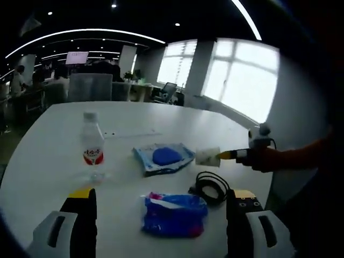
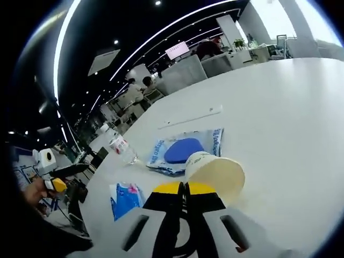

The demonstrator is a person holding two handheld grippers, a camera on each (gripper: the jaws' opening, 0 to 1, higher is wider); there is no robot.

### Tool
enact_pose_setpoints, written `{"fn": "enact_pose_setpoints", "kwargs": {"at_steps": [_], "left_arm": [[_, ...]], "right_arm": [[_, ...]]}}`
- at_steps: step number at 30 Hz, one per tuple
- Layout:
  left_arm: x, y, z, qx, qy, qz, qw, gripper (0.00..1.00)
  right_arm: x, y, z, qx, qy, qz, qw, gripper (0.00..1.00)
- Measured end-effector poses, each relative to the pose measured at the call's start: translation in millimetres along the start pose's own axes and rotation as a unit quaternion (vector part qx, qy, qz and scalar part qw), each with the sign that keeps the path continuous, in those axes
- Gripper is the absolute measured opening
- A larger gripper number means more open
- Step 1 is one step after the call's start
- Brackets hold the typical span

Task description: Arrange the tabletop items into an orderly group along one side of the table until the central work area is clear of visible clutter.

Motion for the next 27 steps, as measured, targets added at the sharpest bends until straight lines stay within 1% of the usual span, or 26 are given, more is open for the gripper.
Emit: {"fn": "enact_pose_setpoints", "kwargs": {"at_steps": [1,2,3,4,5,7,10,12,13,14,17,19,24,27], "left_arm": [[1.1,1,0.3,0.001,-0.001,0.001,1.0000,0.99],[1.4,1,-0.1,0.002,-0.001,0.002,1.0000,0.99],[1.8,1,-0.7,0.003,-0.003,0.004,1.0000,0.99],[2.4,1,-0.5,0.003,-0.007,0.006,1.0000,0.99],[2.6,2,-0.2,0.003,-0.009,0.005,0.9999,0.99],[3.3,2,-0.8,0.005,-0.010,0.005,0.9999,0.99],[4.8,3,-0.2,0.007,-0.015,0.008,0.9998,0.99],[6.5,4,0.5,0.008,-0.019,0.012,0.9997,0.99],[7.2,4,0.8,0.008,-0.020,0.013,0.9997,0.99],[7.9,4,0.9,0.008,-0.020,0.013,0.9997,0.99],[9.0,5,-0.3,0.011,-0.022,0.017,0.9996,0.99],[9.8,5,-0.4,0.011,-0.022,0.017,0.9996,0.99],[7.4,8,-1.8,0.011,-0.024,0.013,0.9996,0.99],[6.3,10,0.1,0.010,-0.023,0.005,0.9997,0.99]], "right_arm": [[-4.8,3,6,-0.005,0.020,-0.002,0.9998,0.00],[-6.8,4,10,-0.004,0.021,-0.003,0.9998,0.00],[-9.4,4,13,-0.007,0.033,-0.002,0.9994,0.00],[-13.8,4,15,-0.011,0.060,0.000,0.9982,0.00],[-16.8,3,18,-0.012,0.071,0.000,0.9974,0.00],[-24.2,2,24,-0.017,0.100,0.005,0.9949,0.00],[-38.2,2,44,-0.027,0.145,0.008,0.9891,0.00],[-44.1,0,50,-0.032,0.153,0.013,0.9876,0.00],[-50.8,-2,56,-0.042,0.163,0.008,0.9857,0.00],[-54.5,-3,59,-0.045,0.168,0.009,0.9847,0.00],[-65.6,-7,70,-0.057,0.197,0.014,0.9786,0.00],[-72.4,-11,75,-0.063,0.208,0.019,0.9758,0.00],[-82.6,-18,85,-0.076,0.234,0.028,0.9688,0.00],[-84.1,-25,94,-0.088,0.255,0.040,0.9622,0.00]]}}
Point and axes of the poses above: the point that each gripper's makers call its tool centre point, and the gripper's own axes: y roughly backward along the fingers, z roughly to its left, x roughly out of its underside, the point moved 5 cm from there along y, roughly backward along the fingers, and after that the axes turned 1 degree about z, right-handed, at the moved point
